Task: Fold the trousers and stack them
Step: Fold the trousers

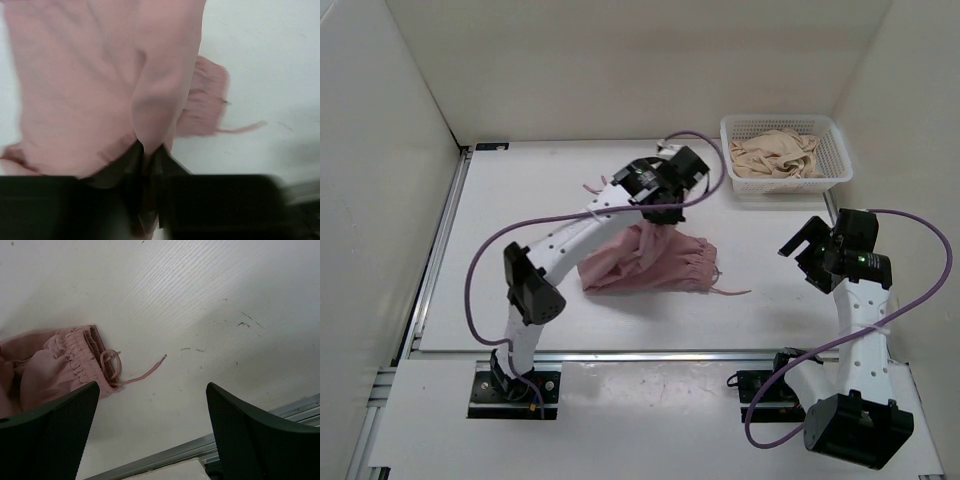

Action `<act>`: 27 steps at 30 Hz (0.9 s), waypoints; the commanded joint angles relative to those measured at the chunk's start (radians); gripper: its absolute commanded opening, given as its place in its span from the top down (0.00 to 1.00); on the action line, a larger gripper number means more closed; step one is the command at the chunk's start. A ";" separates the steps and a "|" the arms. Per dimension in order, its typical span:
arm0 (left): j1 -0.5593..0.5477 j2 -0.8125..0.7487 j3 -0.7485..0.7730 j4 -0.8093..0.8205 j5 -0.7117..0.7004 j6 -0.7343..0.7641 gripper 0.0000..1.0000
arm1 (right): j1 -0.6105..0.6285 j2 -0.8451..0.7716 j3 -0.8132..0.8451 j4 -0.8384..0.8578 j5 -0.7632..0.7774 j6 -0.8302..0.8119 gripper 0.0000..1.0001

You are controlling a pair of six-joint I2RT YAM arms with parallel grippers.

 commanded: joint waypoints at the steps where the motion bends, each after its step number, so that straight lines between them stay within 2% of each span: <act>1: -0.046 0.083 0.141 0.024 0.153 -0.025 0.68 | 0.001 -0.017 0.001 0.008 0.002 -0.021 0.08; 2: -0.055 0.144 0.177 0.039 0.233 0.005 0.37 | 0.001 -0.017 0.001 0.008 0.002 -0.021 0.08; 4: -0.055 0.179 0.263 0.027 0.326 0.041 0.31 | 0.001 -0.017 0.001 -0.002 0.011 -0.021 0.08; 6: -0.055 0.132 0.263 0.027 0.308 0.056 0.20 | 0.001 -0.026 0.001 -0.002 0.012 -0.021 0.08; 8: 0.011 0.065 0.184 0.058 0.307 0.079 0.18 | 0.001 -0.026 -0.010 -0.002 -0.001 -0.039 0.08; 12: 0.146 -0.176 -0.049 0.131 0.329 0.079 0.25 | 0.010 0.015 -0.055 0.101 -0.230 -0.059 0.08; 14: 0.184 -0.236 -0.131 0.132 0.302 0.089 0.26 | 0.069 0.087 -0.065 0.156 -0.322 -0.059 0.08; 19: 0.286 -0.360 -0.338 0.107 0.235 0.089 0.26 | 0.290 0.303 0.007 0.190 -0.318 -0.134 0.06; 22: 0.310 -0.409 -0.442 0.107 0.209 0.089 0.32 | 0.358 0.374 0.053 0.199 -0.318 -0.143 0.15; 23: 0.322 -0.419 -0.474 0.130 0.209 0.089 0.37 | 0.375 0.388 0.091 0.199 -0.306 -0.143 0.30; 24: 0.323 -0.419 -0.511 0.182 0.209 0.089 0.46 | 0.413 0.403 0.111 0.199 -0.277 -0.133 0.38; 25: 0.336 -0.419 -0.592 0.216 0.252 0.089 0.60 | 0.434 0.438 0.132 0.199 -0.259 -0.121 0.48; 26: 0.352 -0.407 -0.631 0.246 0.278 0.089 0.87 | 0.454 0.461 0.169 0.210 -0.243 -0.120 0.58; 27: 0.361 -0.384 -0.662 0.268 0.309 0.089 0.90 | 0.488 0.489 0.188 0.210 -0.228 -0.108 0.74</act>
